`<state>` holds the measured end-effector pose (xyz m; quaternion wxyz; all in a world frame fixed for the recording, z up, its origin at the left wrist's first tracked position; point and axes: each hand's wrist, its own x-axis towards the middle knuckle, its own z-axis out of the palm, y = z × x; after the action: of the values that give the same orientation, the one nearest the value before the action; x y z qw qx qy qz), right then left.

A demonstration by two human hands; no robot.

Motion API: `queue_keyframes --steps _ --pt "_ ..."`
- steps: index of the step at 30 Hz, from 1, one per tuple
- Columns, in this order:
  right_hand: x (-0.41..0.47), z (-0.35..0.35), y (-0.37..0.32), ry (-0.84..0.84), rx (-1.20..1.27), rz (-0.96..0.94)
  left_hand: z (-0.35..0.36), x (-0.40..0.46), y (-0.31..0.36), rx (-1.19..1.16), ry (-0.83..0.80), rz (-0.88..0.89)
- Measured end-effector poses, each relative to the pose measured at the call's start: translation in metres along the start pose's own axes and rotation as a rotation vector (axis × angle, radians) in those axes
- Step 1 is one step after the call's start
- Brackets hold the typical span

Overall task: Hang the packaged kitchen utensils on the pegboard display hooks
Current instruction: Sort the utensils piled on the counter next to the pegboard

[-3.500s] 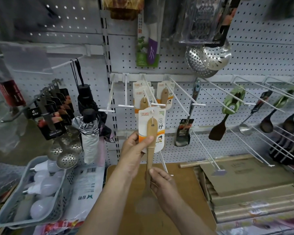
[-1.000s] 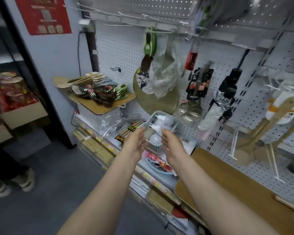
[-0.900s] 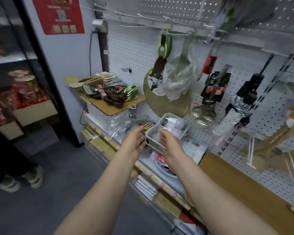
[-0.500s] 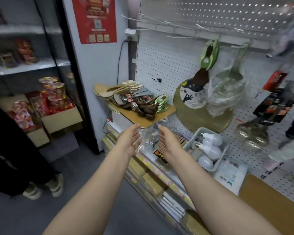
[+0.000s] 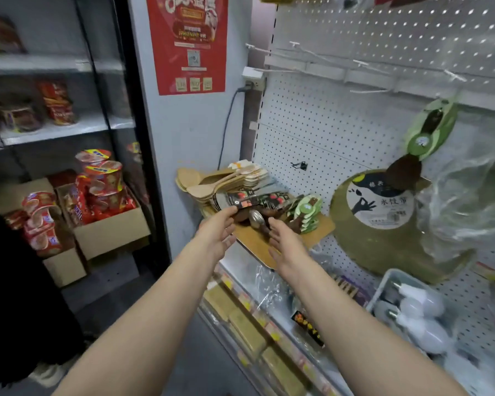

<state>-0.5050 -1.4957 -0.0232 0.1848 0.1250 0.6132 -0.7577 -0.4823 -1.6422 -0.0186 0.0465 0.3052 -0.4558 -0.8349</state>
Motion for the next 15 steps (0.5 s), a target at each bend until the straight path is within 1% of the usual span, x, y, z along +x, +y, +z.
queue_keyframes --steps 3,7,12,15 --pt "0.05 0.03 -0.025 -0.009 -0.018 -0.013 0.006 0.052 0.035 0.026 -0.012 0.019" --pt "0.117 0.069 -0.054 0.024 0.015 0.021 0.009 0.118 0.081 0.026 -0.028 0.008" --pt "0.187 0.106 -0.066 0.015 0.002 0.059 0.008 0.19 0.12 0.071 0.009 -0.011" --pt "0.219 0.123 -0.06 0.043 -0.013 0.097 0.006 0.224 0.128 0.096 -0.025 -0.065"
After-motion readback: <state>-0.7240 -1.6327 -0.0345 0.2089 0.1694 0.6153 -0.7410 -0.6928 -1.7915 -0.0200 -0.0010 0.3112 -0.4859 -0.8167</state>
